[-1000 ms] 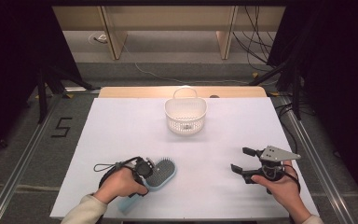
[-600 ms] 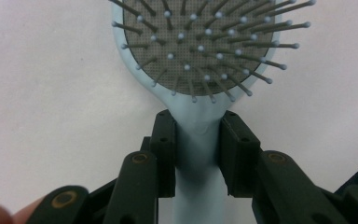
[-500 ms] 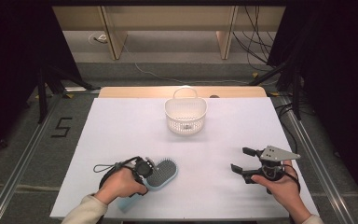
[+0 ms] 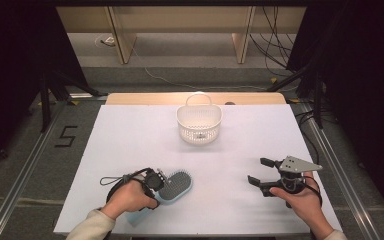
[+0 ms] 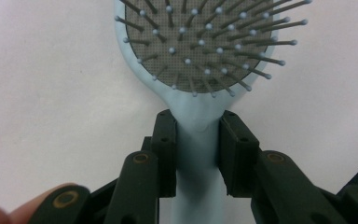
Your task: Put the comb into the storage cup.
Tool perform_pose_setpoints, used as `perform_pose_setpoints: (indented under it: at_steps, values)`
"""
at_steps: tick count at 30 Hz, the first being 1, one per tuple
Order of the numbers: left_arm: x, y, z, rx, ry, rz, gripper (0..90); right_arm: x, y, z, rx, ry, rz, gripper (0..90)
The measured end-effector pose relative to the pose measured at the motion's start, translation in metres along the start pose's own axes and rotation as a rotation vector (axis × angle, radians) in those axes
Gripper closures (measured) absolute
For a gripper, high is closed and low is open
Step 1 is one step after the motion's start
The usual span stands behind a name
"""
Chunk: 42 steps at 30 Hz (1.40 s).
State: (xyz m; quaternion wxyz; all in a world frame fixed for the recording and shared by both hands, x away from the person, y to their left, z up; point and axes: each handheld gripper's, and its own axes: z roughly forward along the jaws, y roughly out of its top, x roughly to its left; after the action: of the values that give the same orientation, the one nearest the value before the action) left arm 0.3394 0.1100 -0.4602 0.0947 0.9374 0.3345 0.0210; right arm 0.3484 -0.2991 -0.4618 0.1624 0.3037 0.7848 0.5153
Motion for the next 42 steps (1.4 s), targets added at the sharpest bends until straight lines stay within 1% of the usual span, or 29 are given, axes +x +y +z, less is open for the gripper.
perform_pose_setpoints:
  at_steps: [2,3,4,5,7,12,13,14,17,20,23,24,27,30,33,38,39,40,42]
  values:
    - [-0.001,0.000,-0.001,-0.007,-0.001,0.004,69.6,0.000,0.000,0.000,0.000,-0.001,0.004,17.4]
    - [-0.001,0.000,-0.003,-0.023,0.001,0.009,69.7,0.000,0.000,0.000,-0.001,-0.001,0.002,17.4]
    - [-0.001,0.000,-0.003,-0.023,0.001,0.009,69.7,0.000,0.000,0.000,-0.001,-0.001,0.002,17.4]
    - [-0.001,0.000,-0.004,-0.028,0.003,0.017,69.6,0.000,0.000,0.000,-0.002,-0.001,0.004,17.4]
    - [-0.001,-0.001,-0.006,-0.049,0.007,0.025,69.6,0.000,0.000,0.000,-0.002,-0.001,0.003,17.5]
    - [-0.001,-0.001,-0.009,-0.079,0.018,0.033,69.6,0.000,0.000,-0.001,-0.004,-0.003,0.001,17.5]
    - [-0.001,-0.001,-0.010,-0.093,0.025,0.030,69.6,0.000,0.000,-0.001,-0.004,-0.002,0.002,17.5]
    - [-0.001,-0.001,-0.011,-0.095,0.023,0.032,69.7,0.000,0.000,-0.001,-0.004,-0.002,0.003,17.4]
    - [-0.001,-0.001,-0.014,-0.128,0.020,0.026,69.6,0.000,0.000,-0.001,-0.004,-0.001,0.004,17.5]
    - [0.001,-0.001,-0.015,-0.146,0.023,0.023,69.6,0.000,0.000,-0.001,-0.004,-0.002,0.005,17.5]
    - [0.002,-0.002,-0.016,-0.169,0.026,0.006,69.6,0.000,0.000,-0.001,-0.004,-0.001,0.006,17.5]
    - [0.002,-0.002,-0.016,-0.169,0.026,0.006,69.7,0.000,0.000,-0.001,-0.004,-0.001,0.005,17.5]
    - [0.004,-0.003,-0.016,-0.200,0.036,-0.005,69.6,0.000,0.000,-0.001,-0.003,-0.001,0.007,17.5]
    - [0.005,-0.003,-0.017,-0.213,0.041,-0.002,69.7,0.000,0.000,-0.001,-0.004,-0.002,0.008,17.4]
    - [0.005,-0.004,-0.017,-0.226,0.057,0.009,69.6,-0.001,0.000,-0.001,-0.004,-0.004,0.007,17.5]
    - [0.006,-0.005,-0.017,-0.245,0.066,0.000,69.7,0.000,-0.001,0.000,-0.003,0.000,0.004,17.5]
    - [0.006,-0.004,-0.017,-0.261,0.069,-0.007,69.6,0.000,-0.001,0.000,-0.001,-0.001,0.003,17.5]
    - [0.006,-0.004,-0.017,-0.267,0.068,-0.011,69.7,0.000,-0.001,0.000,-0.002,-0.001,0.003,17.5]
    - [0.006,-0.005,-0.018,-0.265,0.065,-0.006,69.6,0.000,-0.001,0.000,-0.003,-0.001,0.004,17.6]
